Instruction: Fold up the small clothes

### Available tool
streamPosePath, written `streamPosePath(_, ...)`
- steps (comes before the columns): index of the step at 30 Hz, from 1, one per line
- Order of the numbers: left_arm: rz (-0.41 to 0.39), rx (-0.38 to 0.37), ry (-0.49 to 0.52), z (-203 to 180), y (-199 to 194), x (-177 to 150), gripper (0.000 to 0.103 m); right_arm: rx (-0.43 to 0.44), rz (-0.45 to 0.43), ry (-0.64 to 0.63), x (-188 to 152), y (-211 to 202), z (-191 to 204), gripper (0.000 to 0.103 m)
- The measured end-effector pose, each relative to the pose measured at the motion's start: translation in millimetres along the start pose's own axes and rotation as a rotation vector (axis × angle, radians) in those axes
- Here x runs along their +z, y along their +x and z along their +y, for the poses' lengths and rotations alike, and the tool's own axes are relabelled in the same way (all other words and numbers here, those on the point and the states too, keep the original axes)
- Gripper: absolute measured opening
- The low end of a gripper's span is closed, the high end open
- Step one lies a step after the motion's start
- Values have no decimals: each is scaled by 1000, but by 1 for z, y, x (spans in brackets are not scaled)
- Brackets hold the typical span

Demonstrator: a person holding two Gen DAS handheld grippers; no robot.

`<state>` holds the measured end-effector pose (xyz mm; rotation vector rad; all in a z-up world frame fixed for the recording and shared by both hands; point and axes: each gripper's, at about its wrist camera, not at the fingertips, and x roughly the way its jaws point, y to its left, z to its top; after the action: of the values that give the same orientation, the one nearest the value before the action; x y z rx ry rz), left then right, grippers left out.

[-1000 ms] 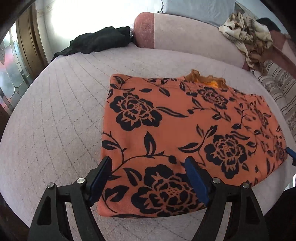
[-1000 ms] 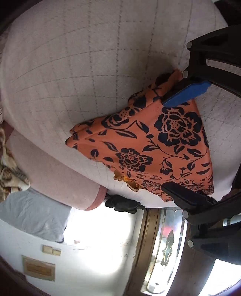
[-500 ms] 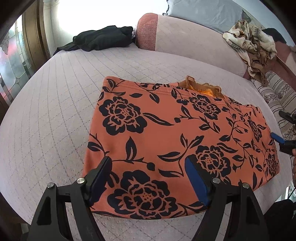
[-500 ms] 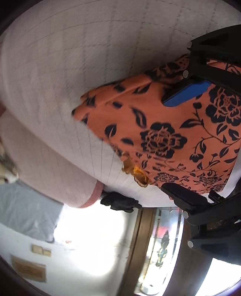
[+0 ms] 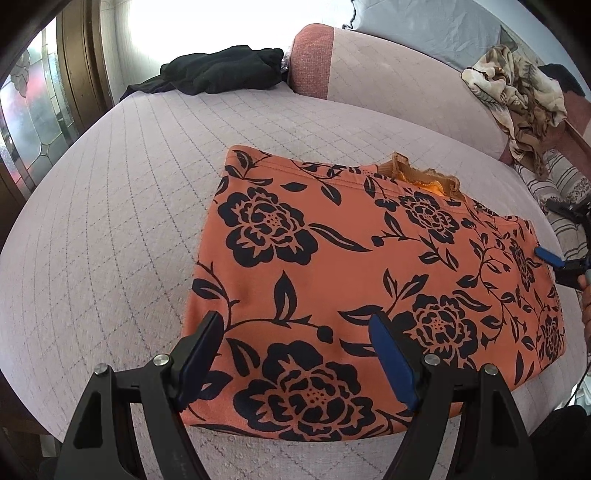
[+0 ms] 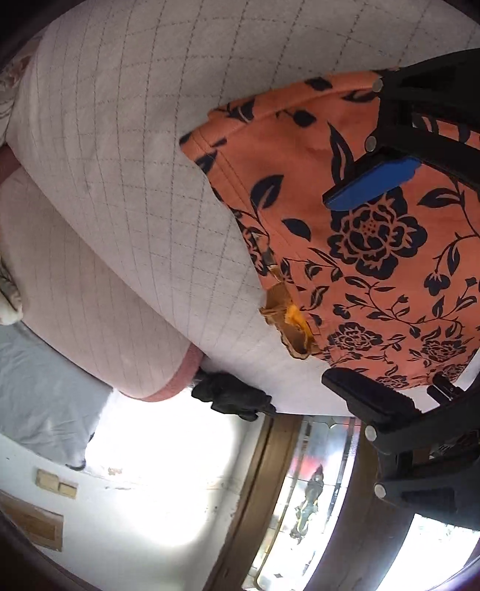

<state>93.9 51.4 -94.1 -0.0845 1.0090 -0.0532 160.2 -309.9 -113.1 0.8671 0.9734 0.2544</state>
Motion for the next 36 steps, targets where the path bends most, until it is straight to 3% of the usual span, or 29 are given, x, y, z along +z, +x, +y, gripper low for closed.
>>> streamPosePath(2, -2, 5, 3, 0, -3, -1, 81, -143, 51, 7, 0, 26, -20, 89)
streamPosePath(5, -23, 15, 16, 0, -12, -3, 81, -110, -10, 38, -3, 15, -11, 89)
streamPosePath(9, -33, 24, 10, 2, -18, -4, 81, -85, 12, -70, -26, 0, 20, 90)
streamPosePath(13, -46, 29, 9, 2, -27, -5, 81, -40, 44, -91, -71, -8, 28, 90)
streamPosePath(17, -58, 31, 12, 1, -35, -8, 81, -119, 79, -127, -102, -5, 12, 89)
streamPosePath(21, -75, 43, 18, 0, -45, -9, 81, -115, 64, -61, -103, -11, 1, 90)
streamPosePath(26, -85, 53, 11, 1, -50, -9, 81, -115, 34, -150, -102, -18, 21, 90)
streamPosePath(28, -88, 60, 13, 2, -51, -9, 81, -155, 46, -118, -101, -11, 8, 89)
streamPosePath(30, -92, 63, 12, 3, -53, -9, 81, -128, 38, -73, -100, -8, -8, 90)
streamPosePath(36, -88, 71, 1, 4, -53, -10, 81, -143, 40, -86, -99, -6, -4, 90)
